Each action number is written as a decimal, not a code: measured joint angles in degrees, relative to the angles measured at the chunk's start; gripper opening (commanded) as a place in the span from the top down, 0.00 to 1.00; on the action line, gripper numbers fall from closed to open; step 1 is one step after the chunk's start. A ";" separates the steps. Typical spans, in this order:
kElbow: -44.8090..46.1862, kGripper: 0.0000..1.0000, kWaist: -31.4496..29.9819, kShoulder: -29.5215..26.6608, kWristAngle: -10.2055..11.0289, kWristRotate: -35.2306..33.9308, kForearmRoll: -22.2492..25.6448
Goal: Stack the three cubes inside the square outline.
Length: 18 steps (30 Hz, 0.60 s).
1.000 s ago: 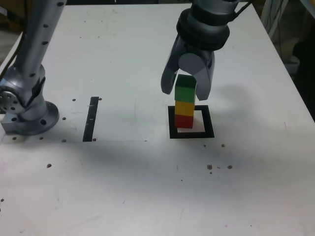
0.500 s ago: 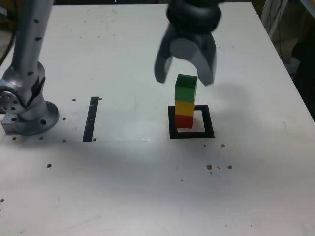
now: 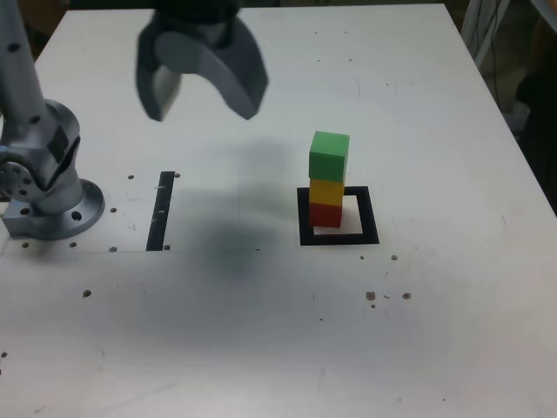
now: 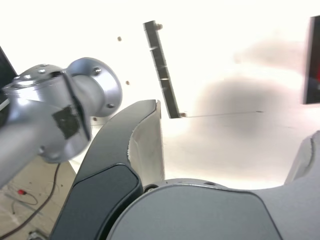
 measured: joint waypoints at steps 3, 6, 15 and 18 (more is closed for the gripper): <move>5.93 0.01 0.03 -3.51 0.36 -1.11 -3.84; 11.79 0.01 0.20 -2.64 0.29 -1.51 -7.69; 29.52 0.01 0.44 -1.14 -1.77 -2.21 -22.01; 35.25 0.01 -0.16 -1.21 -1.40 -3.42 -23.81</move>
